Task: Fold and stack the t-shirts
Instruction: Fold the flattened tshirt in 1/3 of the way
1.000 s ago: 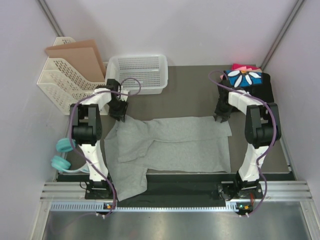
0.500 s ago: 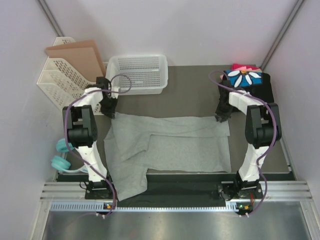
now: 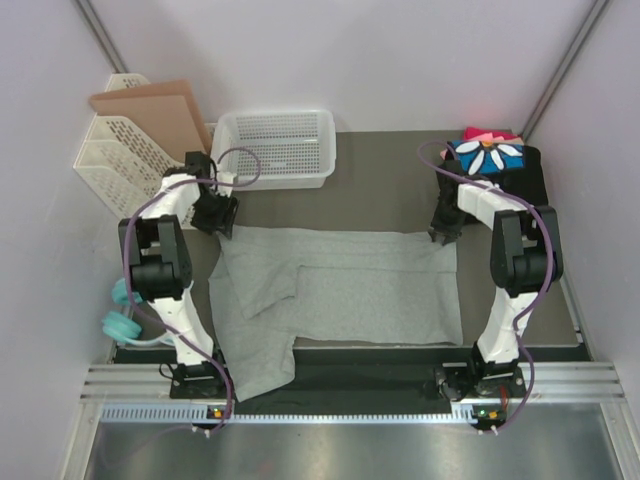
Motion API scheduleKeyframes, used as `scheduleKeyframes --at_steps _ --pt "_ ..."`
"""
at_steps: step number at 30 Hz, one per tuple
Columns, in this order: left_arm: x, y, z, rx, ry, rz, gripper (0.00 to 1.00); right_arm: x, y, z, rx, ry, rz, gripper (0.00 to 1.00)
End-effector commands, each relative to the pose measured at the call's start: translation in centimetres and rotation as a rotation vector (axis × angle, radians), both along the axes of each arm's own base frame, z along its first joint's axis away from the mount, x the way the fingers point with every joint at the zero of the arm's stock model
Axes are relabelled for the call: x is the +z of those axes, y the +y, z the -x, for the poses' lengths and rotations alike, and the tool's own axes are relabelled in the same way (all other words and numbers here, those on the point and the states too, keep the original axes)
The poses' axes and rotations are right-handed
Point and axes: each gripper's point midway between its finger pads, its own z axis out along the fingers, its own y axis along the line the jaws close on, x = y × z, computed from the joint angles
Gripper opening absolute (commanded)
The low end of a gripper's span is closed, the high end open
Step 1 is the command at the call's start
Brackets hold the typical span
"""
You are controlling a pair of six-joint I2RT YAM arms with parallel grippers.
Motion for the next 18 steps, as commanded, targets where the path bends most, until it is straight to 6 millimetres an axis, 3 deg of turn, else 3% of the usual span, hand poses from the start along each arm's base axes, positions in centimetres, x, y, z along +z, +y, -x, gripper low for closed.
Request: scheduleKeyframes --at_steps 1,6,9,12,15,18 --pt "5.5 -0.5 -0.4 -0.049 -0.11 -0.021 0.66 -2.4 -2.4 -0.6 -0.038 0.005 0.085 0.35" --pt "9.5 -3.0 1.3 -0.128 -0.161 0.042 0.69 -1.6 -2.4 -1.2 -0.041 -0.012 0.086 0.46" --pt "10.0 -5.9 3.1 -0.211 -0.153 0.047 0.69 -0.2 -2.6 -2.0 -0.058 -0.043 0.093 0.51" --pt "9.3 -9.5 4.9 -0.301 -0.138 0.041 0.69 1.9 -2.1 -2.8 -0.061 -0.091 0.07 0.55" --pt "7.4 -13.3 7.4 -0.418 -0.085 0.046 0.68 3.9 -1.5 -2.9 -0.057 -0.125 0.036 0.56" --pt "5.3 -14.4 9.4 -0.473 -0.014 0.06 0.65 5.3 -0.7 -2.0 -0.032 -0.157 0.004 0.56"
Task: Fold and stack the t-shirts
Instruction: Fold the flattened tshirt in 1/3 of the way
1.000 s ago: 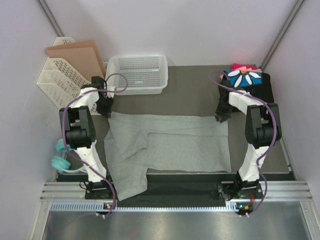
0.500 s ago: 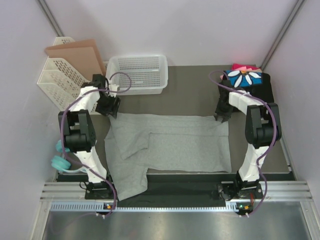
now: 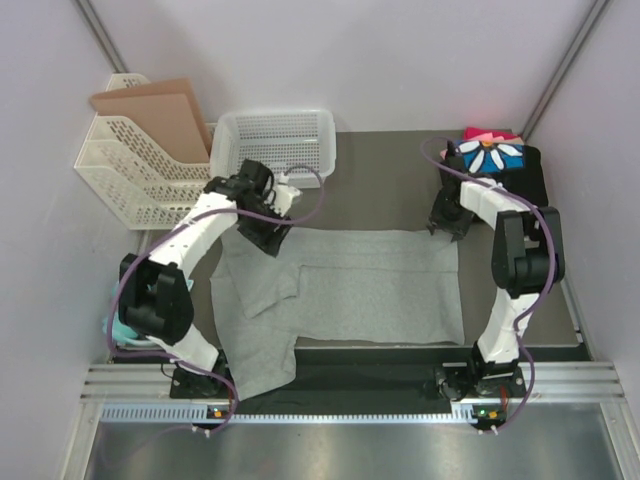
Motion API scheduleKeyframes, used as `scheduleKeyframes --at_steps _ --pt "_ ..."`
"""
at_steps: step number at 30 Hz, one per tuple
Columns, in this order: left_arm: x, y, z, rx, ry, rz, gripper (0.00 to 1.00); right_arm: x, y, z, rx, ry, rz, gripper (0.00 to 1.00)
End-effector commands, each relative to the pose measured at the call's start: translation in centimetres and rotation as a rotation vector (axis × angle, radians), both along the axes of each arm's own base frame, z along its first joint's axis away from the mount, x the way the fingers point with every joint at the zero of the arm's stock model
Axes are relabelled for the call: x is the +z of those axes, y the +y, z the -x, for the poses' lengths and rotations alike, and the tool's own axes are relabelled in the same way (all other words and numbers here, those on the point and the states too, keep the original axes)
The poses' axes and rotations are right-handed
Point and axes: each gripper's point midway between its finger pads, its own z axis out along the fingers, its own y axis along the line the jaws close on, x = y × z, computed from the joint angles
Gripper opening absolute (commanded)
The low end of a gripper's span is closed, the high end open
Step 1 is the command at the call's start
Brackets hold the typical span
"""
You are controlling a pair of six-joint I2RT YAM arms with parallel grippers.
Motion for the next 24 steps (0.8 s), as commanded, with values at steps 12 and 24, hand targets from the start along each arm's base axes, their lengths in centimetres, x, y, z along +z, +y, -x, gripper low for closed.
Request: scheduleKeyframes --at_steps 12,24 --pt "-7.4 2.6 3.8 -0.049 0.123 -0.177 0.59 1.8 4.5 5.9 0.131 -0.08 -0.055 0.56" --pt "-3.1 1.9 -2.0 -0.023 -0.007 -0.152 0.56 1.3 6.4 0.8 0.14 -0.038 -0.093 0.53"
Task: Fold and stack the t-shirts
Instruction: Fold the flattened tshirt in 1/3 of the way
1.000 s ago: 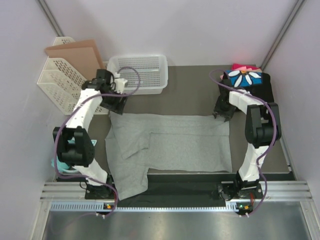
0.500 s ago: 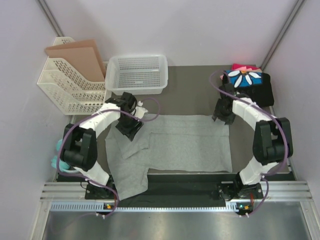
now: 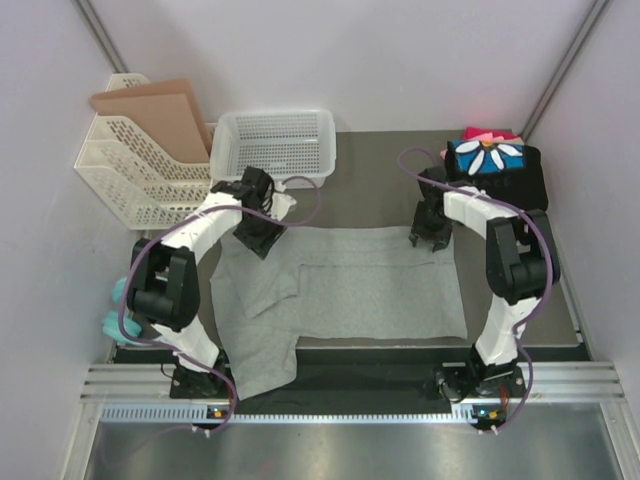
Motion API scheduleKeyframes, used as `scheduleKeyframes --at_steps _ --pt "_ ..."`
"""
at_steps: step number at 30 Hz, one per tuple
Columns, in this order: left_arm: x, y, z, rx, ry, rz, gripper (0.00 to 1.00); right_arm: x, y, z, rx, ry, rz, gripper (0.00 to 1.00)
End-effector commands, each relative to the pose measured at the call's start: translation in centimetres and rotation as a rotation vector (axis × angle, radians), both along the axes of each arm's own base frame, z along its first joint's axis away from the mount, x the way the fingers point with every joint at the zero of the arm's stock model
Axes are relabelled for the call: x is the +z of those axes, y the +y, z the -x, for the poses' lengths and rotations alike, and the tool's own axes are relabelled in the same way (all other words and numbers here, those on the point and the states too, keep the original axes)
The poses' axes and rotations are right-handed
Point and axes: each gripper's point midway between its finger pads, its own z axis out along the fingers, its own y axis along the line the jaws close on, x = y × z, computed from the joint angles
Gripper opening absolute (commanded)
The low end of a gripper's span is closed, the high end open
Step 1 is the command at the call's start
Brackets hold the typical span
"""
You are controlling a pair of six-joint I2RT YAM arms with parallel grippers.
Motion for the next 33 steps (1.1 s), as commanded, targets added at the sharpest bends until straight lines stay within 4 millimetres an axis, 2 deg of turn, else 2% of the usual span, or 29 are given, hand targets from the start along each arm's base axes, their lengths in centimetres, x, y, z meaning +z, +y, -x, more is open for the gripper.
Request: scheduleKeyframes --at_steps 1,3,5,9,10,11,17,20,26,30,33 --pt "3.1 -0.1 -3.5 -0.002 -0.113 0.001 0.56 2.7 1.5 -2.6 0.01 -0.083 -0.067 0.53" --pt "3.6 0.0 -4.4 0.005 -0.141 -0.004 0.56 3.2 1.6 -2.2 0.014 -0.081 -0.081 0.53" --pt "3.3 0.1 -4.8 0.013 -0.141 -0.004 0.56 3.9 1.7 -1.4 0.022 -0.092 -0.088 0.53" --pt "0.9 0.5 -3.7 0.026 -0.081 -0.018 0.55 3.9 1.6 -0.2 0.032 -0.082 -0.088 0.53" --pt "0.5 1.0 -4.0 0.036 -0.101 -0.049 0.54 3.8 1.5 0.0 0.033 -0.082 -0.086 0.53" --pt "-0.6 1.8 -3.2 0.046 -0.085 -0.08 0.54 3.8 1.5 0.0 0.036 -0.086 -0.087 0.53" --pt "-3.9 3.7 -2.9 0.126 -0.056 -0.099 0.51 3.0 1.5 -1.8 0.043 -0.074 -0.055 0.52" --pt "-4.7 4.4 -3.2 0.148 -0.061 -0.118 0.51 2.5 1.3 -2.8 0.03 -0.073 -0.041 0.51" --pt "-6.0 4.7 -3.4 0.151 -0.038 -0.139 0.51 0.3 0.9 -3.4 0.006 -0.037 -0.027 0.49" --pt "-7.0 4.7 -3.9 0.155 -0.034 -0.142 0.5 -2.1 0.0 -3.1 -0.016 0.004 -0.016 0.47" --pt "-7.8 4.7 -3.8 0.17 -0.032 -0.138 0.5 -3.1 -0.8 -3.6 -0.034 0.02 -0.007 0.45"
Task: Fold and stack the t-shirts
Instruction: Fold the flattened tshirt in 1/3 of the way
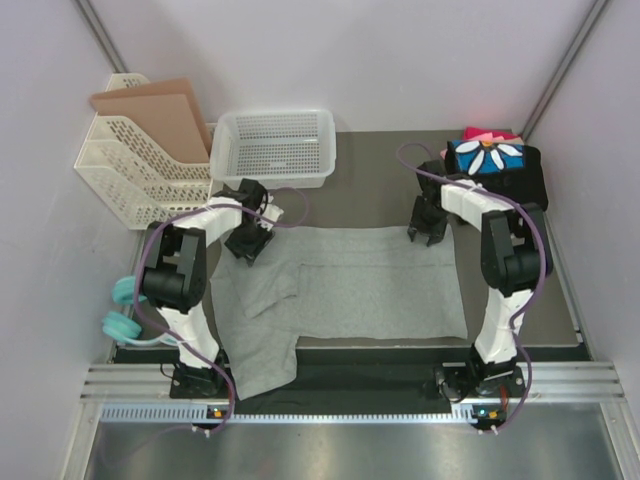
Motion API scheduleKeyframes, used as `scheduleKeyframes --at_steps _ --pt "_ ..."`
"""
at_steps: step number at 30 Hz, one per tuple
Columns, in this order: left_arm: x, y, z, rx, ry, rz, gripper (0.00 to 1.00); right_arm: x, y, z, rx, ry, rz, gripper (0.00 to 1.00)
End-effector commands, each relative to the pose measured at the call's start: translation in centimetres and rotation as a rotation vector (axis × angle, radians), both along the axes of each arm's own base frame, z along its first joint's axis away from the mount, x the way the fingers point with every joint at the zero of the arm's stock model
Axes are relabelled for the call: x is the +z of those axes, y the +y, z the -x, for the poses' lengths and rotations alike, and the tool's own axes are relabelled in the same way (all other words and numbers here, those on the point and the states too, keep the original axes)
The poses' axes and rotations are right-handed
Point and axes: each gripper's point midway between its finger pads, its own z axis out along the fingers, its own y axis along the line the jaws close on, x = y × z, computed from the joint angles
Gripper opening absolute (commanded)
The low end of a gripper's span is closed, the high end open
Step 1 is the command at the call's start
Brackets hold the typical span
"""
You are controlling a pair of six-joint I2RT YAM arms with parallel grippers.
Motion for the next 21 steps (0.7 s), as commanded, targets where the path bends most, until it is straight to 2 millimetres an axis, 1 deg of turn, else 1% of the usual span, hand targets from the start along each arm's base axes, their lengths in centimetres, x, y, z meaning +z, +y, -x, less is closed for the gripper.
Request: scheduleKeyframes --at_steps 1,2,3,4,5,6,7,9,10,12,13,15,19,21 --pt "-2.7 0.1 -2.3 0.037 -0.066 -0.004 0.5 -3.1 -1.7 -1.5 -0.042 0.016 0.036 0.45" --pt "-2.7 0.1 -2.5 0.047 -0.074 -0.003 0.5 -3.0 -1.8 -1.8 -0.045 0.011 0.037 0.44" --pt "-3.0 0.1 -2.7 0.051 -0.075 -0.007 0.5 -2.9 -1.9 -2.5 -0.052 0.001 0.035 0.44" --pt "-2.6 0.1 -3.5 0.058 -0.097 -0.004 0.5 -2.9 -1.9 -2.9 -0.055 -0.002 0.03 0.44" --pt "-2.5 -0.1 -3.9 0.061 -0.101 0.002 0.5 -2.8 -1.9 -3.2 -0.062 -0.001 0.026 0.44" --pt "-2.5 -0.2 -4.3 0.068 -0.097 0.013 0.5 -2.7 -2.0 -4.0 -0.073 -0.011 0.02 0.43" --pt "-1.5 -0.3 -5.8 0.082 -0.126 0.032 0.5 -2.6 -2.0 -4.4 -0.077 -0.016 0.014 0.43" --pt "-1.3 -0.5 -6.4 0.109 -0.106 0.061 0.49 -2.8 -2.1 -5.2 -0.087 -0.019 0.01 0.44" --pt "-0.5 -0.5 -7.5 0.117 -0.129 0.069 0.49 -2.9 -2.2 -5.3 -0.093 -0.013 0.009 0.43" --pt "-0.5 -0.5 -8.1 0.12 -0.124 0.063 0.48 -2.9 -2.3 -6.1 -0.101 -0.022 0.004 0.43" --pt "0.0 -0.5 -8.9 0.119 -0.146 0.063 0.48 -2.8 -2.4 -6.4 -0.103 -0.028 0.004 0.43" --pt "-0.1 -0.5 -9.6 0.122 -0.152 0.06 0.48 -2.5 -2.4 -7.3 -0.102 -0.049 0.003 0.43" --pt "0.3 -0.9 -11.0 0.141 -0.188 0.082 0.47 -1.9 -2.4 -8.8 -0.111 -0.084 -0.01 0.43" --pt "0.6 -1.2 -11.3 0.152 -0.2 0.102 0.47 -1.5 -2.4 -9.5 -0.109 -0.102 -0.012 0.43"
